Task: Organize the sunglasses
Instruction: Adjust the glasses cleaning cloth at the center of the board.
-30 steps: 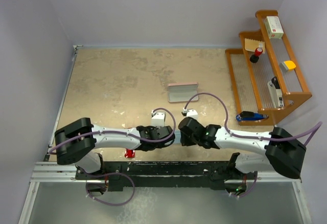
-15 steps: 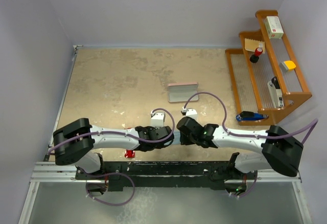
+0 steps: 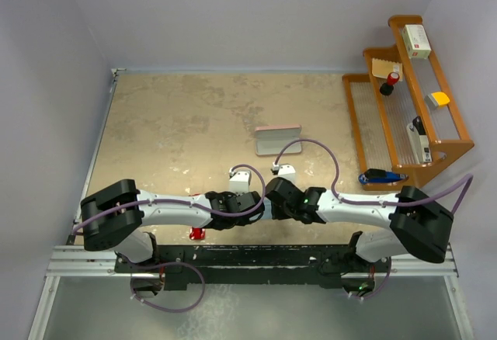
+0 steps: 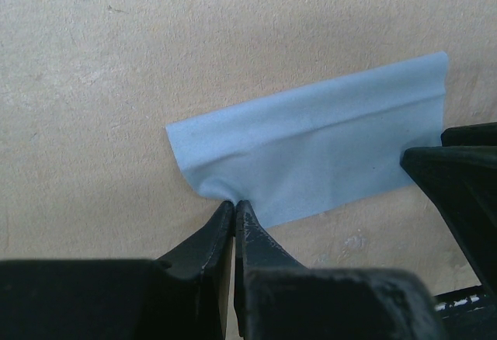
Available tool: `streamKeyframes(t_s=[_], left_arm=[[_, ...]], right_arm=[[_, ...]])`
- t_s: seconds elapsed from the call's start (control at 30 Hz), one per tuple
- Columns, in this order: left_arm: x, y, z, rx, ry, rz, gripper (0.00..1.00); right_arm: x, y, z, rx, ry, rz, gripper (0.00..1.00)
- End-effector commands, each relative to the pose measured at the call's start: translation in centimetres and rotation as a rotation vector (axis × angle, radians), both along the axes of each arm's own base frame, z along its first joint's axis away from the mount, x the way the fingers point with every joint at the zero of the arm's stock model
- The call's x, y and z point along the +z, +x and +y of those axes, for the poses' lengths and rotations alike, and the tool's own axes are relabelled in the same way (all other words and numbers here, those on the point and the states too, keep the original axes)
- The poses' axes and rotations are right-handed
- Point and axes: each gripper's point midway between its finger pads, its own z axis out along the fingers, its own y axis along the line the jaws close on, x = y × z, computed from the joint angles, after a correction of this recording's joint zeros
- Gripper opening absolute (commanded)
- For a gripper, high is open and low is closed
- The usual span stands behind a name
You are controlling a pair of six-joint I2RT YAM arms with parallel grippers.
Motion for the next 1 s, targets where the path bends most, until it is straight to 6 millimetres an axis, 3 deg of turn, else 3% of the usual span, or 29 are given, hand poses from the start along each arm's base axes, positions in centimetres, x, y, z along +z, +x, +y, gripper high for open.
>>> streamKeyframes(t_s=[0.0,0.57,0.97], left_arm=[[0.9,0.1,-0.4,-0.015,-0.034,-0.017,0.0],[1.1,0.2,-0.5,-0.009,-0.045,-0.019,0.0],[1.0,0.1,-0.6,-0.007,-0.061,-0.019,0.0]], right_arm=[[-0.2,0.0,-0.5,-0.023,-0.057,-0.002,0.3],[-0.7,-0.9,-1.6,-0.023,-0.095,0.014,0.25],[-1.3,-1.4,-1.1,-0.012,-0.105,0.029,0.21]])
